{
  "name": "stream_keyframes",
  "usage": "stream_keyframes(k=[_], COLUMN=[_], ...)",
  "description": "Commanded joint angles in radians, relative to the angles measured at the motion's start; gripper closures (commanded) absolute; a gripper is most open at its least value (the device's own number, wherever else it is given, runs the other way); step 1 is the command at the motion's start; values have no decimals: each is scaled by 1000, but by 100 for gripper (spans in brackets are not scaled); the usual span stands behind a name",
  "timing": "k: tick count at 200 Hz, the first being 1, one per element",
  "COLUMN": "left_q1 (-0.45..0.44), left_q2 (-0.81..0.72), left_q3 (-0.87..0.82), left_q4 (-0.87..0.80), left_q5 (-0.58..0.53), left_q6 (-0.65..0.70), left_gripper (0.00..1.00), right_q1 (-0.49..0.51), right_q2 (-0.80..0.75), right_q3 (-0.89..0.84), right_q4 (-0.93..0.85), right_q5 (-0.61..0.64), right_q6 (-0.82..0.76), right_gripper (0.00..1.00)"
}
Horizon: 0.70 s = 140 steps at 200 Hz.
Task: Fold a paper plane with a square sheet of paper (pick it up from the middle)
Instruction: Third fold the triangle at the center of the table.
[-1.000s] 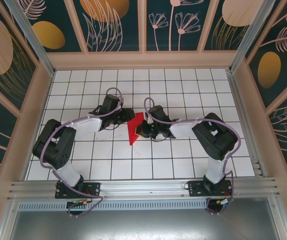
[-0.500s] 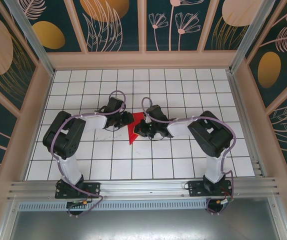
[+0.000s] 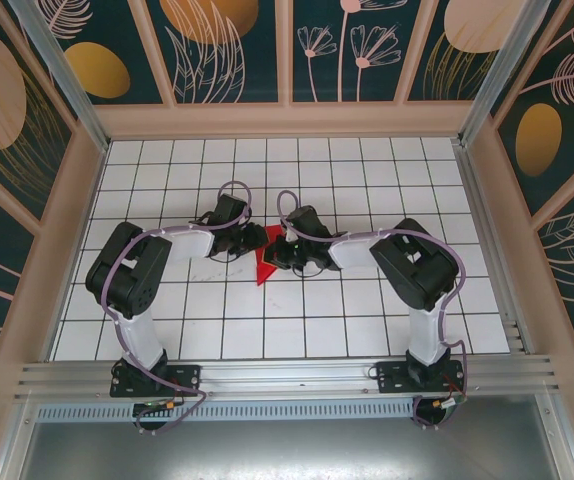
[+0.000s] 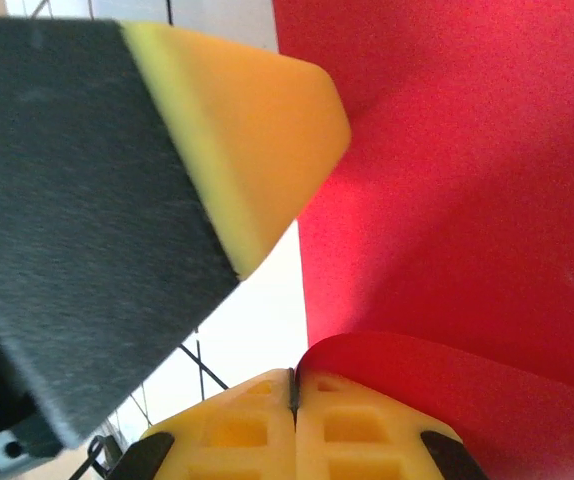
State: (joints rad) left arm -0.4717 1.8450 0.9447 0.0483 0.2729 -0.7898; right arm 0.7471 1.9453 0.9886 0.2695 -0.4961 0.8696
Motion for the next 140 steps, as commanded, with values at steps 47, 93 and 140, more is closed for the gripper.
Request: stream_keyframes(k=[47, 93, 140], left_q1=[-2, -2, -2], left_q2=[17, 16, 18], left_q3=[0, -8, -7], left_q4=[-50, -50, -48], left_q5=[3, 6, 9], left_q6=[14, 12, 11], left_gripper=[68, 68, 68], right_q1=[13, 14, 18], right_q2=[19, 30, 43], right_q3=[26, 38, 50], right_q4=[-81, -74, -83], right_q5=[-10, -14, -22], right_q6=[-62, -65, -78], right_gripper=[100, 100, 100])
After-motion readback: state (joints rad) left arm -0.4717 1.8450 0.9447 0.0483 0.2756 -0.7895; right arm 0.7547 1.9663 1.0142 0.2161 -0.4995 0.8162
